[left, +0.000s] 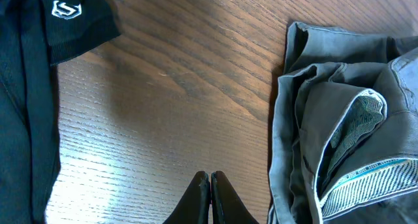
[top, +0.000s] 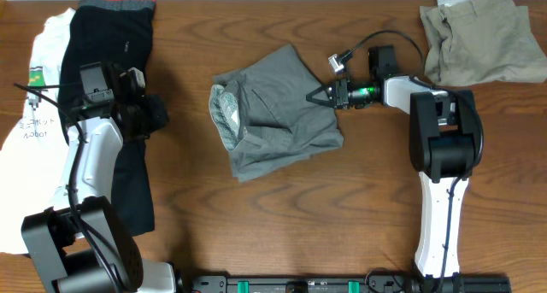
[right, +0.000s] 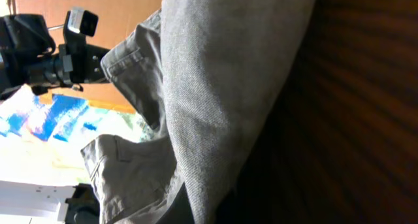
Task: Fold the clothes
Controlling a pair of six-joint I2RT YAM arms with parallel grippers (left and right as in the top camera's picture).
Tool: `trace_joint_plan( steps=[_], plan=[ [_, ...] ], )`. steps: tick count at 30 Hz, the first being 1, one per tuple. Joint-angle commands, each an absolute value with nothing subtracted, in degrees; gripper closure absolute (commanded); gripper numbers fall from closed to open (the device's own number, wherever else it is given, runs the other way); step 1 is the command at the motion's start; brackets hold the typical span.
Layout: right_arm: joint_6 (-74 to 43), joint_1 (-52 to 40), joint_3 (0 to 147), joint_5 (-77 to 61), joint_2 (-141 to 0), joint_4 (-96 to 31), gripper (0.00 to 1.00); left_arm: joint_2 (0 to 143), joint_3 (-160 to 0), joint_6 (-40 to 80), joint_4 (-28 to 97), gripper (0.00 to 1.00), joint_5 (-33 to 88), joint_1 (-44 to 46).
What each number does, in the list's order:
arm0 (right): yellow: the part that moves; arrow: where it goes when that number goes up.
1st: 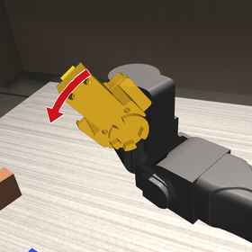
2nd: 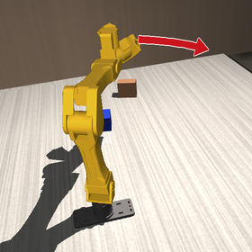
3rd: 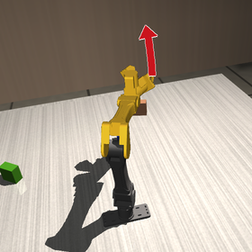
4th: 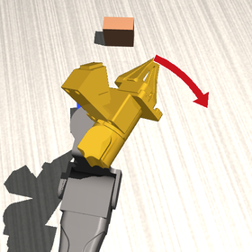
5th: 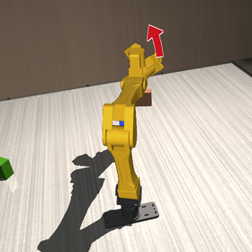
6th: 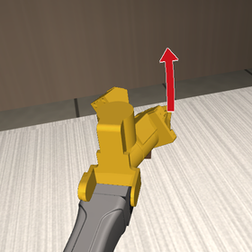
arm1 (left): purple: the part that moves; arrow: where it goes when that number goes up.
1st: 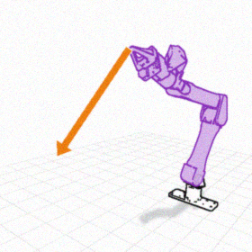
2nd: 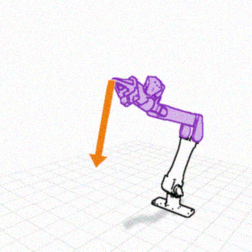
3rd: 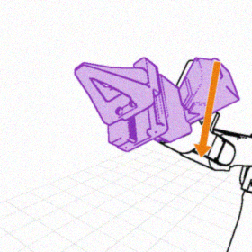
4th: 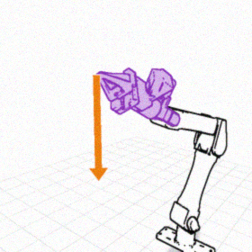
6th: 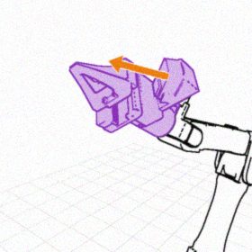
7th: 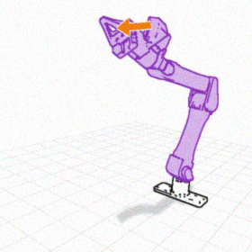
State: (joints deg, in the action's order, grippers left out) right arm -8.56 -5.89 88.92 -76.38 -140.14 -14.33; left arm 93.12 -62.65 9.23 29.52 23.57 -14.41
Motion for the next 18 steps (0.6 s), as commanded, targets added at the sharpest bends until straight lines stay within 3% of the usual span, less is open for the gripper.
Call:
trace_joint_plan(
  steps=[1, 6, 13, 18],
  plan=[
    [-7.68, -4.62, 91.98, -71.37, -143.09, -15.77, 0.99, 93.6, -62.08, 9.74, 29.41, 0.94, 23.29, -14.26],
    [-7.75, -4.67, 97.03, -65.91, -139.24, -18.68, 0.99, 93.6, -62.08, 9.74, 29.41, 0.94, 23.29, -14.26],
    [-8.78, -4.73, 102.52, -41.6, -130.61, -25.8, 0.99, 93.6, -62.08, 9.74, 29.43, 0.94, 23.29, -14.26],
    [-9.21, -4.12, 104.55, -31.7, -126.58, -25.69, 0.99, 93.6, -62.08, 9.74, 29.43, 0.94, 23.29, -14.26]
  ],
)
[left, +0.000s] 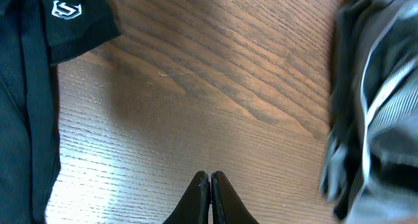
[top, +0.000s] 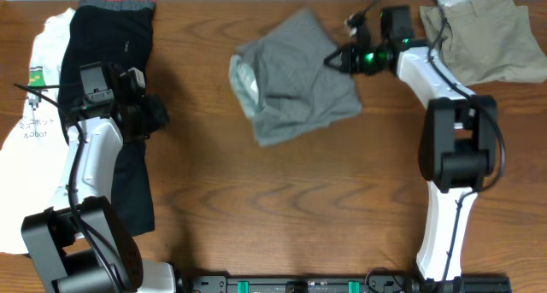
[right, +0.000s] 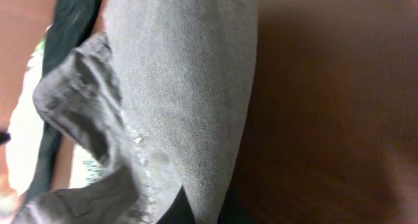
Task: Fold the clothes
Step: 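Lift the shorts and place them onto the top-right clothing stack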
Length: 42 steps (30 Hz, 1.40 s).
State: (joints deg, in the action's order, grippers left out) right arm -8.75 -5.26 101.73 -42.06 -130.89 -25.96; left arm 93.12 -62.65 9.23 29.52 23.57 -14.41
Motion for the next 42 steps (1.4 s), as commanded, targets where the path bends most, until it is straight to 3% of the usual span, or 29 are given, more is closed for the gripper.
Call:
trace_joint_plan(
  steps=[1, 13, 21, 42],
  plan=[
    [-9.23, -3.92, 105.34, -30.06, -126.13, -25.54, 0.99, 93.6, -62.08, 9.76, 29.43, 0.94, 23.29, -14.26],
    [-13.98, -2.79, 108.75, -12.01, -125.86, -11.77, 0.99, 93.6, -62.08, 9.76, 29.71, 0.94, 23.29, -14.26],
    [-21.12, 1.21, 109.32, -8.54, -125.86, -6.26, 0.99, 93.6, -62.08, 9.76, 29.69, 0.94, 23.29, -14.26],
    [-27.03, 13.58, 111.02, -8.08, -114.91, -13.1, 0.99, 93.6, -62.08, 9.78, 29.69, 0.94, 23.29, -14.26]
  ],
)
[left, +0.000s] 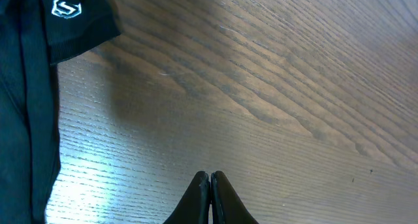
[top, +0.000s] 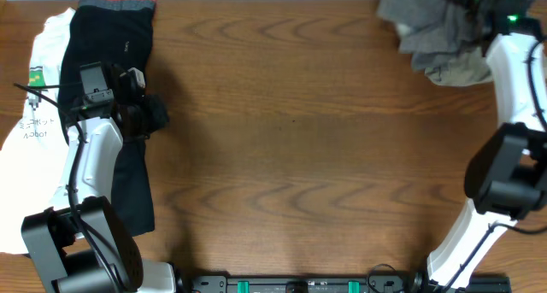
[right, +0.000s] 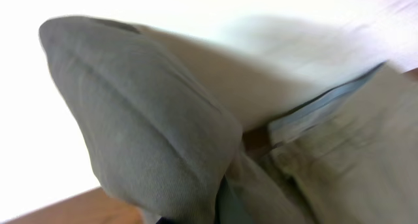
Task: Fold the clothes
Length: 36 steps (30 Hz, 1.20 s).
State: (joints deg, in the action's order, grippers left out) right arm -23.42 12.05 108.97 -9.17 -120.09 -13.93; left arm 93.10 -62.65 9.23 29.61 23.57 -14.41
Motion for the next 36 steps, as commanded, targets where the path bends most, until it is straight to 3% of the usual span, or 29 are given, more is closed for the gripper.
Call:
trace_joint_plan(
  steps=[1, 18, 22, 27, 33, 36],
  plan=[
    [-28.82, 13.93, 111.04, -7.2, -114.34, -13.1, 0.99, 93.6, -62.08, 9.78, 29.69, 0.94, 23.29, -14.26],
    [-61.84, 14.63, 111.02, 21.69, -109.95, -9.37, 0.98, 93.6, -62.08, 9.78, 29.74, 0.94, 23.29, -14.26],
    [-65.06, 14.61, 111.02, 22.09, -109.95, -6.55, 0.98, 93.6, -62.08, 9.8, 29.74, 0.94, 23.29, -14.26],
    [-77.52, 15.4, 110.93, 18.46, -109.95, -1.52, 0.99, 93.6, -62.08, 9.8, 29.82, 0.94, 23.31, -14.26],
    [-82.54, 16.23, 110.67, 16.12, -110.17, 0.38, 0.99, 93.6, -62.08, 9.78, 30.63, 0.94, 23.29, -14.26],
    [-78.5, 16.23, 110.67, 15.03, -110.13, -1.23, 0.99, 93.6, -62.08, 9.78, 30.59, 0.94, 23.29, -14.26]
  ],
)
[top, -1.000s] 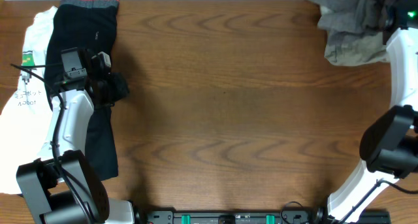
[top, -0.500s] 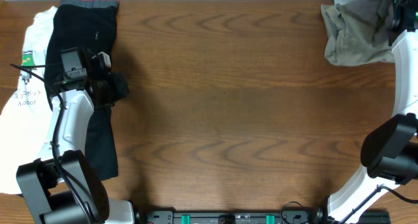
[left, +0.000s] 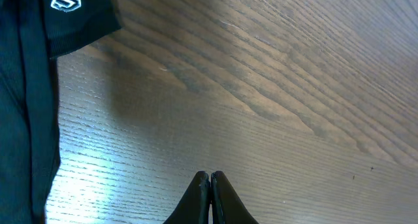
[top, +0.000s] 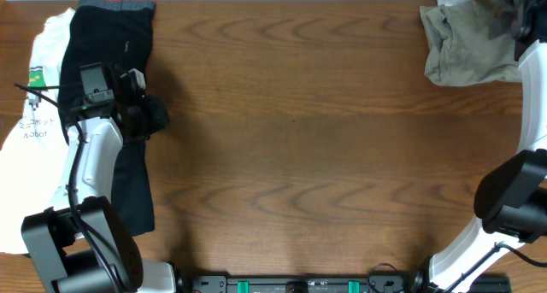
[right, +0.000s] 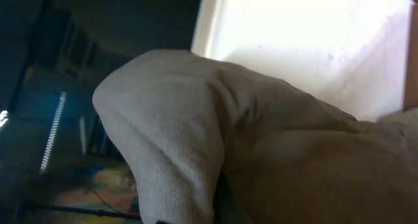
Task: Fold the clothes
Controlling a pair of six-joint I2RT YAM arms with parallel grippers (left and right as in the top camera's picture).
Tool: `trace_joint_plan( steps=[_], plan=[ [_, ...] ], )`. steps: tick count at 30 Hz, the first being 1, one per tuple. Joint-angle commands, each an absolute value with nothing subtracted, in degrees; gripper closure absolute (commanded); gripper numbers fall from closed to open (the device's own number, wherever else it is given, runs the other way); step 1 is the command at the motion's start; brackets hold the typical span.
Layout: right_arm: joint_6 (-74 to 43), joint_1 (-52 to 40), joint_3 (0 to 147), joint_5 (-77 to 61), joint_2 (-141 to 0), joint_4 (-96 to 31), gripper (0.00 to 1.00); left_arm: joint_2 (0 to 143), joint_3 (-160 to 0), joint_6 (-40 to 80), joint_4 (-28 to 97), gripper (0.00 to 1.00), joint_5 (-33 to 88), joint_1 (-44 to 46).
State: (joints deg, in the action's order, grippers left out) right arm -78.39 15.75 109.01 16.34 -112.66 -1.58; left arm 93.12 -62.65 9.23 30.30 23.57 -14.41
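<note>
The grey garment point(right: 196, 119) fills the right wrist view, draped over my right gripper point(right: 219, 204), which is shut on it. Overhead, that gripper point(top: 523, 9) is at the far back right corner, and only a blurred bit of the grey garment shows at the frame's top edge. Folded khaki shorts point(top: 466, 45) lie just below it. A black garment point(top: 111, 54) and a white shirt point(top: 38, 79) lie at the left. My left gripper point(top: 156, 115) rests shut beside the black garment point(left: 26, 87), its fingertips point(left: 210, 179) closed on nothing over bare wood.
The wooden table point(top: 299, 139) runs between both arms. The right arm's links point(top: 534, 96) stretch along the right edge. A paper tag with a green mark point(top: 34, 75) sits on the white shirt.
My right gripper has moved further back and right with the grey garment, which now hangs mostly out of the overhead view, uncovering the khaki shorts. The left arm has not moved.
My right gripper was shut on the grey garment's edge at mid-table. Then the garment was shifted toward the back right, then held over the khaki shorts, and now it is at the far corner. The left gripper stayed shut by the black garment throughout.
</note>
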Motion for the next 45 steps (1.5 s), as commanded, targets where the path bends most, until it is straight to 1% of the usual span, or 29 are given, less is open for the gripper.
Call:
trace_joint_plan(
  steps=[1, 4, 11, 14, 17, 23, 25, 27, 29, 32, 34, 37, 42, 45],
  plan=[
    [-74.32, 16.23, 110.67, 14.5, -110.13, -1.15, 0.99, 93.6, -62.08, 9.78, 30.59, 0.94, 23.29, -14.26],
    [-68.23, 16.1, 110.67, 14.76, -110.13, -3.42, 0.99, 93.6, -62.08, 9.78, 30.59, 0.94, 23.29, -14.26],
    [-65.8, 16.86, 110.67, 17.52, -108.81, -10.81, 0.99, 93.6, -62.08, 9.8, 30.63, 0.94, 23.29, -14.26],
    [-65.52, 17.08, 110.67, 17.65, -107.18, -11.4, 0.99, 93.6, -62.08, 9.8, 30.63, 0.94, 23.29, -14.26],
    [-62.41, 17.54, 110.67, 18.87, -104.51, -11.51, 0.99, 93.6, -62.08, 10.02, 30.76, 0.94, 23.29, -14.26],
    [-55.05, 18.35, 110.67, 29.91, -99.0, -14.92, 0.98, 93.6, -62.08, 10.26, 31.2, 0.94, 23.31, -14.26],
    [-54.78, 18.46, 110.67, 33.63, -97.82, -16.8, 0.98, 93.6, -62.08, 10.26, 31.24, 0.94, 23.31, -14.26],
    [-54.94, 18.48, 110.67, 34.13, -97.47, -17.85, 0.98, 93.6, -62.08, 10.26, 31.24, 0.94, 23.31, -14.26],
    [-59.81, 18.48, 110.67, 33.3, -97.49, -19.42, 0.98, 93.6, -62.08, 10.28, 31.29, 0.94, 23.31, -14.26],
    [-72.1, 18.65, 110.67, 28.86, -97.51, -22.33, 0.98, 93.6, -62.08, 10.44, 31.92, 0.94, 23.31, -14.26],
    [-77.3, 19.22, 110.67, 25.63, -97.51, -22.59, 0.99, 93.6, -62.08, 10.41, 32.42, 0.94, 23.31, -14.26],
    [-80.82, 20.16, 110.67, 23.92, -97.51, -22.35, 0.98, 93.6, -62.08, 10.41, 32.95, 0.94, 23.31, -14.26],
    [-80.88, 20.78, 110.67, 25.65, -97.51, -22.17, 0.98, 93.6, -62.08, 10.44, 32.93, 0.94, 23.31, -14.26],
    [-88.49, 20.78, 110.67, 25.8, -98.17, -22.13, 0.96, 93.6, -62.08, 10.44, 32.95, 0.94, 23.31, -14.26]
  ],
)
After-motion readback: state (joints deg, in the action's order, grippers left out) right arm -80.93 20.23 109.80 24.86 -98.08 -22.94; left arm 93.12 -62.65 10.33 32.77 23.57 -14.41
